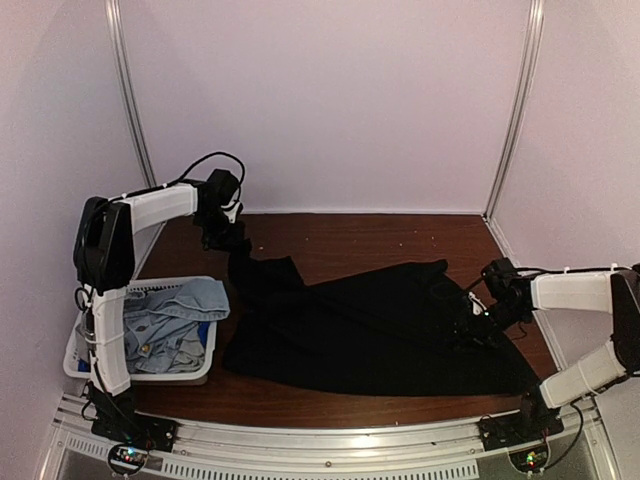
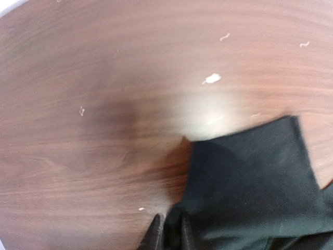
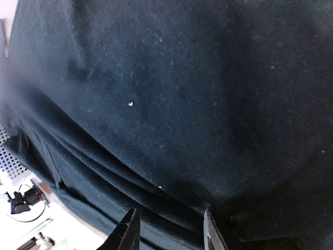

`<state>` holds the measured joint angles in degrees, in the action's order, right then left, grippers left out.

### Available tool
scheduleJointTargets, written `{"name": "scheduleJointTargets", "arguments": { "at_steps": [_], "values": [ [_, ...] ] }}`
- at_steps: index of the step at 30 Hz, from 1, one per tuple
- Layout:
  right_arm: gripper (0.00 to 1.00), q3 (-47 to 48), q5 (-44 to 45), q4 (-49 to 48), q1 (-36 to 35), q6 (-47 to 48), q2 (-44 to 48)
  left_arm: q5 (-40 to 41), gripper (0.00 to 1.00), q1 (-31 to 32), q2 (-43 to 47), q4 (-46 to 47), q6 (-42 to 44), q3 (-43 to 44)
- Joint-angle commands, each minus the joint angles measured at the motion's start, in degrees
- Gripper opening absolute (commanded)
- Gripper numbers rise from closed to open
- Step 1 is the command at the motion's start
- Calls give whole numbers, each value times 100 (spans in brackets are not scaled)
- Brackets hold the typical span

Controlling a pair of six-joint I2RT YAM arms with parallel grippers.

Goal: Fold and stack the mixed laundry pile
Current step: Flatten out the crumpled T-shirt at the center of the board.

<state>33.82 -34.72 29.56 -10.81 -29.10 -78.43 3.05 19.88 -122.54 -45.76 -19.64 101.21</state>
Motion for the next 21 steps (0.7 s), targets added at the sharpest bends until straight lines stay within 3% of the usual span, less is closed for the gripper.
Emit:
{"name": "scheduleJointTargets", "arguments": {
  "at_steps": [1,5,8,15,21],
  "values": [
    [44,-196,-390,706,-165,-459,427,-514,34,91,191,496,14,83],
    [58,460,-343,891,-168,-303,934,-659,64,100,132,482,170,163],
    [65,1261,46,951,-87,-49,671,-677,82,100,17,409,284,297],
    [66,3459,1142,1036,277,611,-1172,-413,83,95,-471,-15,134,628],
    [65,4775,1870,1291,656,972,-2582,-99,82,95,-501,-188,-28,501]
  ]
}}
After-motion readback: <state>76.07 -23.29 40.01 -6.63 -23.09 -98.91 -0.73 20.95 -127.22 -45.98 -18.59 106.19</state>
